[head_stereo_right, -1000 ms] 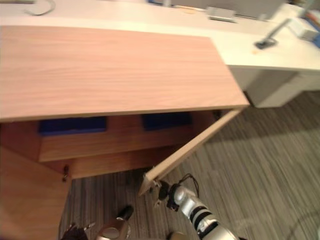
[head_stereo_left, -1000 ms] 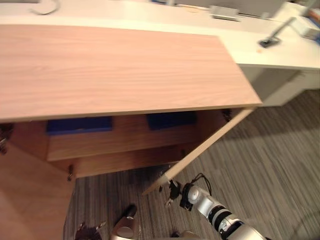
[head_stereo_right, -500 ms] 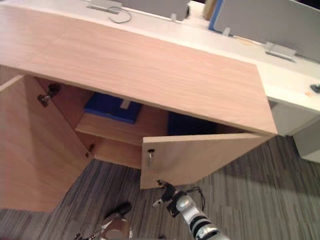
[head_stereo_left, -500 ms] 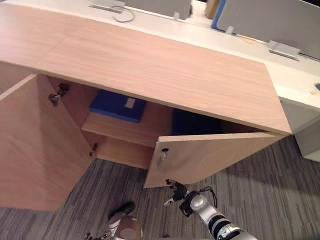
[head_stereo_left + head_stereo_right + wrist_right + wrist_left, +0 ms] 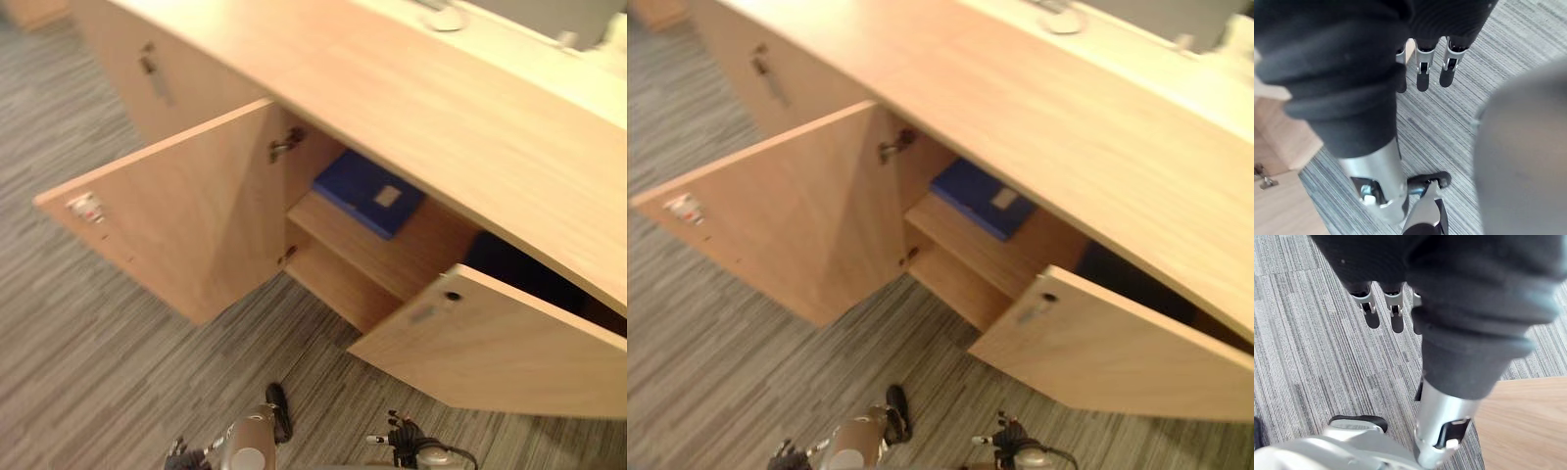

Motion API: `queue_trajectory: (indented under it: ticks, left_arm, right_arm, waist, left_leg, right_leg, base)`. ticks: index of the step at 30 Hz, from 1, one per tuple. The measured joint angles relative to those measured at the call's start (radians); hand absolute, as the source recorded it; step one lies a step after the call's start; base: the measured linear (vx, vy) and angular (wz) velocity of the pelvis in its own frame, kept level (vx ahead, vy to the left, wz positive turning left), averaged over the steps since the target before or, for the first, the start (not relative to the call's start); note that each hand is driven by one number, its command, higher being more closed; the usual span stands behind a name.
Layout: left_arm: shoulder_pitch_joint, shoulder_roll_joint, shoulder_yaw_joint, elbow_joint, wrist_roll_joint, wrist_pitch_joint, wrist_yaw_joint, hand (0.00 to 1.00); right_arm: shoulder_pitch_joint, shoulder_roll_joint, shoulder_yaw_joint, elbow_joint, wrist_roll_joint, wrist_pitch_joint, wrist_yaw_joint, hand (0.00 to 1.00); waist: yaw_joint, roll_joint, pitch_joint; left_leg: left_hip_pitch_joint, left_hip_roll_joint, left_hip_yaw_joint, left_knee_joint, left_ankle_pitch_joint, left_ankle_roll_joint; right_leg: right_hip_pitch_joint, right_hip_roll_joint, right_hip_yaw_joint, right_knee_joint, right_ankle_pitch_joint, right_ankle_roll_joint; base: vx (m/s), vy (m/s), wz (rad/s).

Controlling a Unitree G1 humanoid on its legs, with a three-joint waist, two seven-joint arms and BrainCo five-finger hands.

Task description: Walk over to the cabinet, pick up the folder, carry it to the office cabinet, place the folder inside the office cabinet, then close the office cabinet door

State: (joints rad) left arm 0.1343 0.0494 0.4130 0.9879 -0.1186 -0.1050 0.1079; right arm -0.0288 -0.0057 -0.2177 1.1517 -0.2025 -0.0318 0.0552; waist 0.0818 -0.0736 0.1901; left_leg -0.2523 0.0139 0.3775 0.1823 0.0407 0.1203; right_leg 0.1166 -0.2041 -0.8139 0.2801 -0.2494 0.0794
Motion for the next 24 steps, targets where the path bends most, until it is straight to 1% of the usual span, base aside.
queue_trajectory:
  ticks: [1,2,3,4,5,7,9,11,14,17,21,24]
  left_arm:
    - [0.001,0.001,0.000,0.009,0.000,0.000,-0.002,0.00]
    - [0.004,0.006,0.001,0.027,-0.001,0.005,-0.003,0.00]
    - [0.007,0.008,-0.011,0.031,0.003,0.007,-0.005,0.00]
    - [0.010,0.008,-0.021,0.031,0.007,0.007,-0.008,0.00]
    - [0.013,0.008,-0.039,0.029,0.010,0.006,-0.012,0.00]
    - [0.012,0.004,-0.041,0.028,0.011,0.007,-0.020,0.00]
    - [0.014,0.002,-0.048,0.031,0.013,0.010,-0.025,0.00]
    - [0.017,0.005,-0.055,0.034,0.016,0.010,-0.029,0.00]
    - [0.017,0.005,-0.053,0.035,0.010,0.011,-0.030,0.00]
    - [0.018,0.006,-0.041,0.035,0.008,0.011,-0.035,0.00]
    - [0.023,0.004,-0.028,0.029,0.001,0.013,-0.041,0.00]
    - [0.029,0.011,0.044,-0.041,-0.026,0.022,-0.057,0.00]
  right_arm:
    - [-0.004,0.001,0.000,-0.001,0.009,-0.002,0.000,0.00]
    - [-0.010,0.008,0.000,-0.002,0.026,-0.005,0.000,0.00]
    - [-0.008,0.011,0.000,-0.008,0.030,-0.012,0.001,0.00]
    - [-0.007,0.012,0.000,-0.010,0.032,-0.012,0.001,0.00]
    - [-0.014,0.016,0.001,-0.011,0.037,-0.011,0.002,0.00]
    - [-0.028,0.016,0.000,-0.014,0.064,-0.011,0.004,0.00]
    - [-0.028,0.015,0.000,-0.014,0.067,-0.009,0.004,0.00]
    - [-0.027,0.013,0.000,-0.015,0.071,-0.008,0.003,0.00]
    - [-0.028,0.010,0.000,-0.014,0.091,-0.008,0.003,0.00]
    - [-0.036,0.011,0.002,-0.006,0.104,-0.008,0.003,0.00]
    - [-0.052,0.009,0.001,-0.005,0.106,-0.009,0.004,0.00]
    - [-0.036,0.007,-0.024,0.001,0.104,-0.009,0.012,0.00]
  waist:
    - [0.000,0.000,0.000]
    - [-0.001,0.001,-0.001]
    - [-0.016,0.011,-0.006]
    - [-0.017,0.016,-0.013]
    - [-0.015,0.031,-0.019]
    - [-0.017,0.039,-0.024]
    - [-0.024,0.051,-0.027]
    - [-0.033,0.053,-0.028]
    - [-0.036,0.054,-0.029]
    - [-0.037,0.054,-0.029]
    - [-0.043,0.060,-0.033]
    - [-0.053,0.063,-0.035]
  left_leg:
    - [0.031,-0.020,-0.012,-0.058,0.029,-0.001]
    - [0.088,-0.057,-0.040,-0.148,0.070,-0.010]
    - [0.127,-0.085,-0.082,-0.208,0.097,-0.010]
    - [0.144,-0.094,-0.099,-0.241,0.106,-0.018]
    - [0.154,-0.103,-0.119,-0.276,0.121,-0.027]
    - [0.148,-0.105,-0.129,-0.276,0.119,-0.024]
    - [0.148,-0.110,-0.146,-0.276,0.123,-0.027]
    - [0.151,-0.121,-0.175,-0.276,0.129,-0.024]
    - [0.155,-0.136,-0.209,-0.276,0.131,-0.021]
    - [0.180,-0.148,-0.220,-0.276,0.127,-0.017]
    - [0.191,-0.149,-0.215,-0.276,0.116,-0.013]
    - [0.208,-0.148,-0.207,-0.277,0.106,-0.017]
  right_leg:
    - [0.006,0.011,-0.001,-0.032,0.000,0.000]
    - [0.015,0.016,0.000,-0.081,0.004,-0.007]
    - [0.031,0.019,0.015,-0.082,0.018,-0.019]
    - [0.038,0.020,0.012,-0.082,0.018,-0.019]
    - [0.041,0.024,-0.005,-0.085,0.018,-0.018]
    - [0.047,0.030,-0.026,-0.100,0.024,-0.014]
    - [0.056,0.028,-0.048,-0.101,0.025,-0.013]
    - [0.075,0.027,-0.084,-0.103,0.025,-0.014]
    - [0.090,0.022,-0.115,-0.101,0.025,-0.014]
    - [0.114,0.011,-0.115,-0.091,0.025,-0.014]
    - [0.118,0.002,-0.112,-0.077,0.025,-0.014]
    - [0.128,-0.006,-0.108,-0.062,0.025,-0.013]
  base:
    - [0.07,0.084,1.00]
    - [0.01,0.084,0.91]
    - [0.00,0.080,0.94]
    - [-0.01,0.057,0.87]
    - [0.00,0.029,0.49]
    - [-0.04,0.009,0.31]
    - [-0.05,0.000,0.28]
    - [-0.02,-0.003,0.38]
    - [0.03,0.003,0.33]
    - [0.03,0.014,0.14]
    - [-0.01,0.022,-0.06]
    - [-0.03,0.029,-0.07]
